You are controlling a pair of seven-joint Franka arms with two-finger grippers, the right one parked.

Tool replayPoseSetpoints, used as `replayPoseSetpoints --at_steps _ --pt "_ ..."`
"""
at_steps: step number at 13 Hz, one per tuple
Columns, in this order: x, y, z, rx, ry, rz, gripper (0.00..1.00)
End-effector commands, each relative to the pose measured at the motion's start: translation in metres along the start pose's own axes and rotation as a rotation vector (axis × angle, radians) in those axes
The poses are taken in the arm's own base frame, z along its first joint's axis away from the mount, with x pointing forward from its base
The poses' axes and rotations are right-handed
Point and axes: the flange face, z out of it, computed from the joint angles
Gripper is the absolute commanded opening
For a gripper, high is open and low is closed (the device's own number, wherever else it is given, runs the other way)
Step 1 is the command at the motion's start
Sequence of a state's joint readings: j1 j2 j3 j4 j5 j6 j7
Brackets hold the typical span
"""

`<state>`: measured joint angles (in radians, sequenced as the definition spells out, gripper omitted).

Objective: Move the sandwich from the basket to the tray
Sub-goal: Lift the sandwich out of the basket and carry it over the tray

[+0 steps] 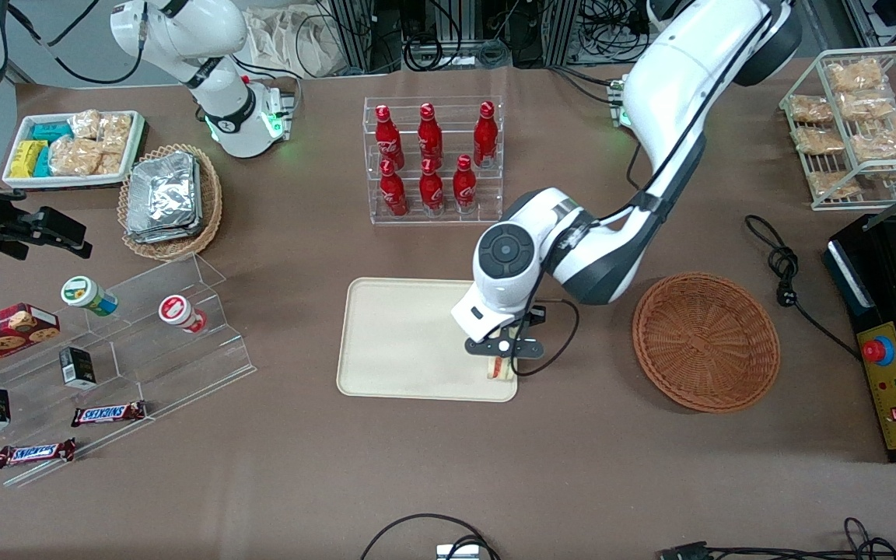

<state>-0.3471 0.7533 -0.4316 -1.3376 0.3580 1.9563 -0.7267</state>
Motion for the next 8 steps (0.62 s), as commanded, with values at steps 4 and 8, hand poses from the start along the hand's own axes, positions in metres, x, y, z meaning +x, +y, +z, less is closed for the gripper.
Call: replayPoseSetpoints --at_steps 4,8 --pt "0.002 0.03 0.046 -0.004 0.033 -0.005 0.14" --pt "0.003 0.03 0.062 0.007 0.031 -0.012 0.52"
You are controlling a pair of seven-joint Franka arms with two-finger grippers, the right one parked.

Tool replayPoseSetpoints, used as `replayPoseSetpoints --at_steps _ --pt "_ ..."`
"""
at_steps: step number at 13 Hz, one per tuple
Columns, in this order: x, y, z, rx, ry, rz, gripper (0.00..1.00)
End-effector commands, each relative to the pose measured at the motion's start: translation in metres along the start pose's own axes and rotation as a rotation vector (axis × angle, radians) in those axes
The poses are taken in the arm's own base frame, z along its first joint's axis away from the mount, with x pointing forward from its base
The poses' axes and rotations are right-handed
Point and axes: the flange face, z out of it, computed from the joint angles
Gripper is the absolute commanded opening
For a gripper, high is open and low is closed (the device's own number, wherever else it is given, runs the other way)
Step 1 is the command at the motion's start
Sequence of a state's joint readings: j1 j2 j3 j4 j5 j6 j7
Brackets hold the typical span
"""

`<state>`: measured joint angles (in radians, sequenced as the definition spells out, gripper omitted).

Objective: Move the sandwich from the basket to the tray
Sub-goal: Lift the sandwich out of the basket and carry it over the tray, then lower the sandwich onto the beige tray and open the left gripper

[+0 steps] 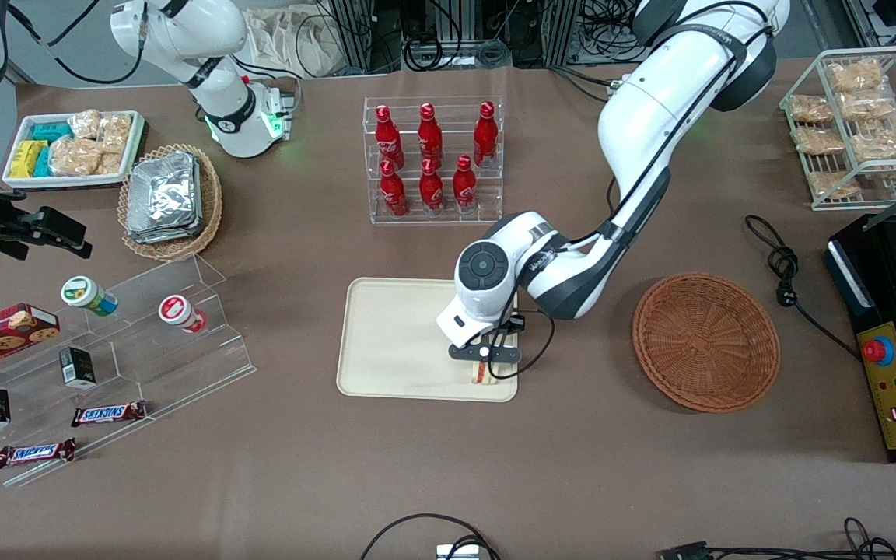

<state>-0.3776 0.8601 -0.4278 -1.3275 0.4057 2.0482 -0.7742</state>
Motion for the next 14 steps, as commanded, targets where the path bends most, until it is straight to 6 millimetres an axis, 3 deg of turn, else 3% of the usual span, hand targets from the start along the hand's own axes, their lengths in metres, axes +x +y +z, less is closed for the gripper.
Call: replayPoseSetpoints --at_steps 1,2,3,14 --pt "0.0051 0.0062 0.0021 0.017 0.028 -0.022 0.81" --pt "0.0052 0.0064 0.0041 0.017 0.029 -0.021 0.95" --pt "0.0058 0.0068 0.0059 0.02 0.041 -0.018 0.99" --pt "0.0046 0.0056 0.0074 0.04 0.051 -0.047 0.99"
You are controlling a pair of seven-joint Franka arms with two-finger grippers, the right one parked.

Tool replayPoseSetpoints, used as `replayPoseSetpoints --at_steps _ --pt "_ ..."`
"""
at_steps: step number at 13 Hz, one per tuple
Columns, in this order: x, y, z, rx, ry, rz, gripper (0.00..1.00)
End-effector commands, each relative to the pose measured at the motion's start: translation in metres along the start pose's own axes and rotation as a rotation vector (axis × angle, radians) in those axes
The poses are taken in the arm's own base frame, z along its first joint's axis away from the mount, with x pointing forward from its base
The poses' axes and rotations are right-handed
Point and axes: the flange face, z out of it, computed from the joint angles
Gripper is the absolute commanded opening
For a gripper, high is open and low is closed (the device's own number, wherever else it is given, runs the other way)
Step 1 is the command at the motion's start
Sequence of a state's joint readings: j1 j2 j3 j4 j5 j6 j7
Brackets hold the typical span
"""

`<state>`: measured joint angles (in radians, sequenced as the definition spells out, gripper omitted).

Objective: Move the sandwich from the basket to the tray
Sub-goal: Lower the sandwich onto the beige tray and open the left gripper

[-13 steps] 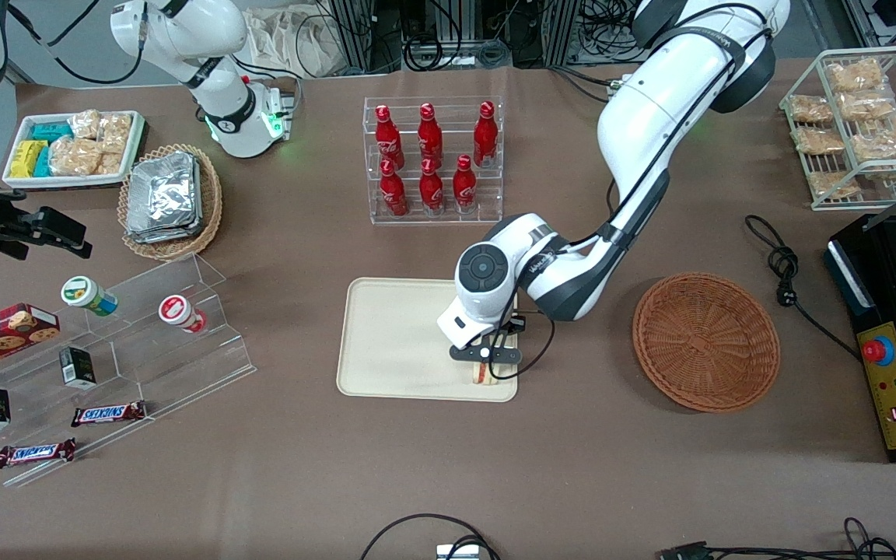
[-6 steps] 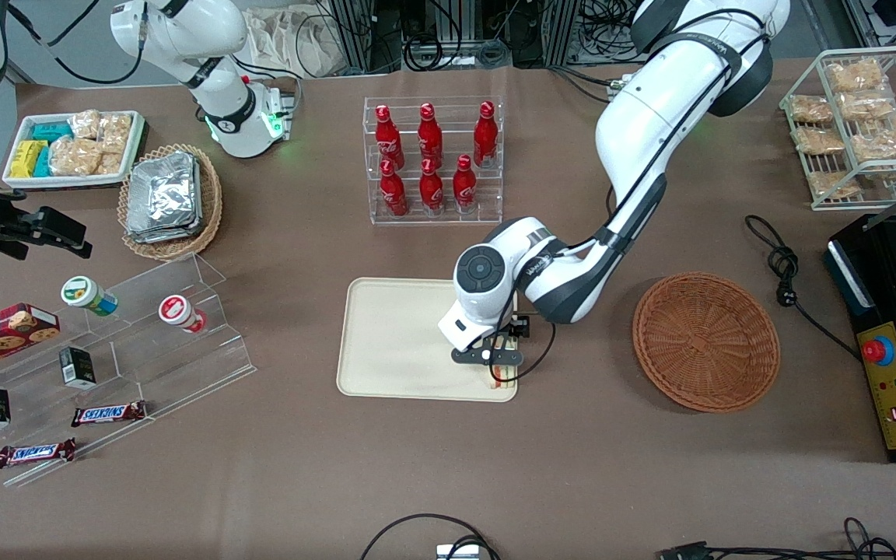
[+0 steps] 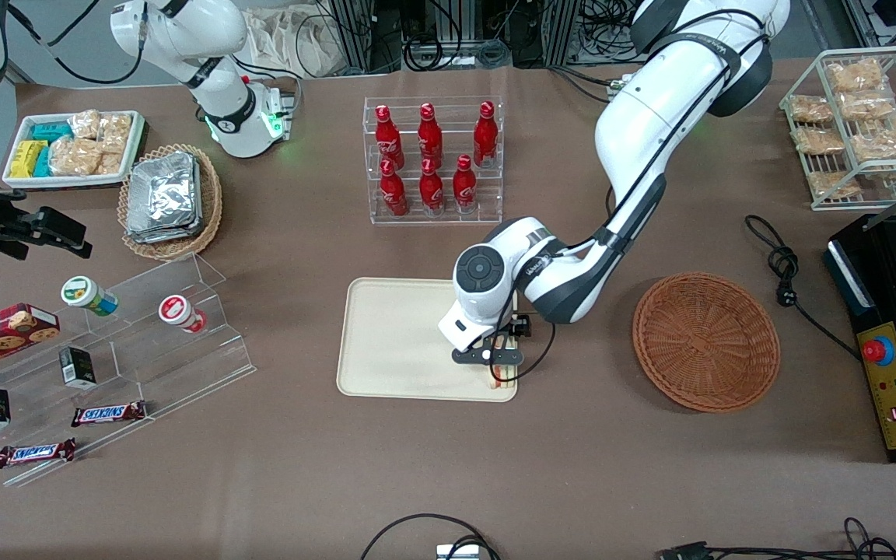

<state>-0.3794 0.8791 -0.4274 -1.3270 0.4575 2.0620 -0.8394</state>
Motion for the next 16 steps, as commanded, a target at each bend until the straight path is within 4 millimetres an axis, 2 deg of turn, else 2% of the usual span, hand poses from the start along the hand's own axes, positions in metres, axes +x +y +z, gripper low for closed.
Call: replayPoseSetpoints --at_steps 1,6,9,11,12,13,14,16 --pt "0.004 0.004 -0.007 0.015 0.027 -0.009 0.99" --pt "0.002 0.0 -0.012 0.037 0.014 -0.013 0.99" --pt "0.002 -0.009 -0.025 0.074 -0.008 -0.014 0.99" --pt "0.003 -0.02 -0.052 0.085 0.006 -0.025 1.0" --pt "0.012 -0.034 -0.067 0.071 0.019 -0.056 1.0" --pt "0.014 -0.038 -0.088 0.055 0.042 -0.072 1.0" --pt "0.019 -0.049 -0.108 0.034 0.052 -0.089 1.0" --pt "0.027 -0.086 -0.15 0.007 0.077 -0.148 1.0"
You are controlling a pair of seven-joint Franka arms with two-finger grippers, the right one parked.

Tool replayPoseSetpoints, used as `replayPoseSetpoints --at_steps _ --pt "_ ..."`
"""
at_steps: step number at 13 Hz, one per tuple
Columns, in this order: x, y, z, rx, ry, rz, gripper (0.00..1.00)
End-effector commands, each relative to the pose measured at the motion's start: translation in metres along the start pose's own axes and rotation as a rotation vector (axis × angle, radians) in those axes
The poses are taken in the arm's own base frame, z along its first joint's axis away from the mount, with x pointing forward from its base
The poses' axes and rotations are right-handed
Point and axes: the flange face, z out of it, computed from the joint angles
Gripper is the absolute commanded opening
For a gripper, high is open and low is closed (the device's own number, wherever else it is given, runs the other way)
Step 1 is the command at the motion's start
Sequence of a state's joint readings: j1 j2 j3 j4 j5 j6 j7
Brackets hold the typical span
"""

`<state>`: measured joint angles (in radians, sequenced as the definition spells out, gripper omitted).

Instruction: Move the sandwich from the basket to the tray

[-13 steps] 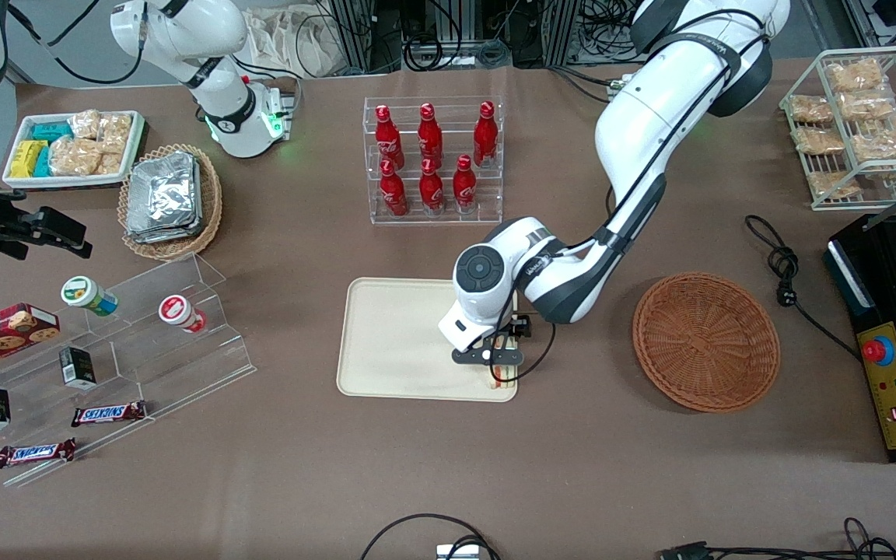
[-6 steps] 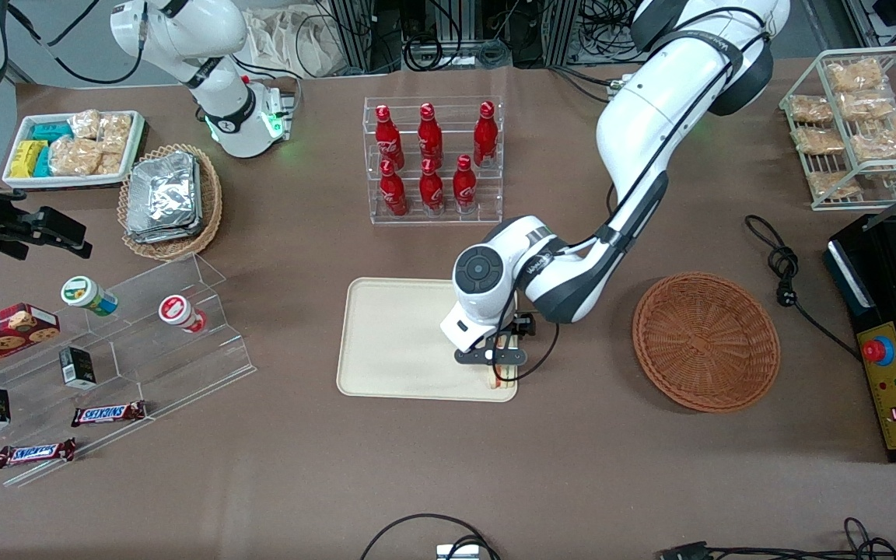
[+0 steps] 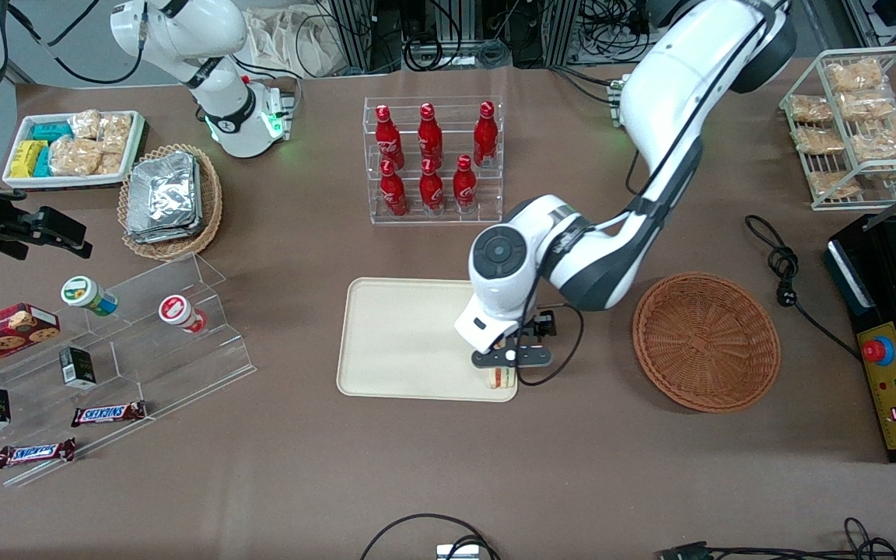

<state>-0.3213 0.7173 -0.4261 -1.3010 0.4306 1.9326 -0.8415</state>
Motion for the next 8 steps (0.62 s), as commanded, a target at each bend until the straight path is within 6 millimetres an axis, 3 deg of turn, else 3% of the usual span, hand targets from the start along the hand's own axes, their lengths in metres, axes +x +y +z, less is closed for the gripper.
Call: replayPoseSetpoints --at_steps 1,2,5,7,8 --pt "0.01 -0.056 -0.059 -0.015 0.029 -0.083 1.0" --pt "0.01 -0.075 -0.08 -0.018 0.043 -0.094 1.0" --pt "0.02 -0.169 -0.125 -0.059 0.032 -0.106 1.0" --pt "0.022 -0.234 -0.139 -0.043 0.025 -0.116 1.0" --pt "0.019 -0.254 -0.151 -0.047 0.031 -0.089 1.0"
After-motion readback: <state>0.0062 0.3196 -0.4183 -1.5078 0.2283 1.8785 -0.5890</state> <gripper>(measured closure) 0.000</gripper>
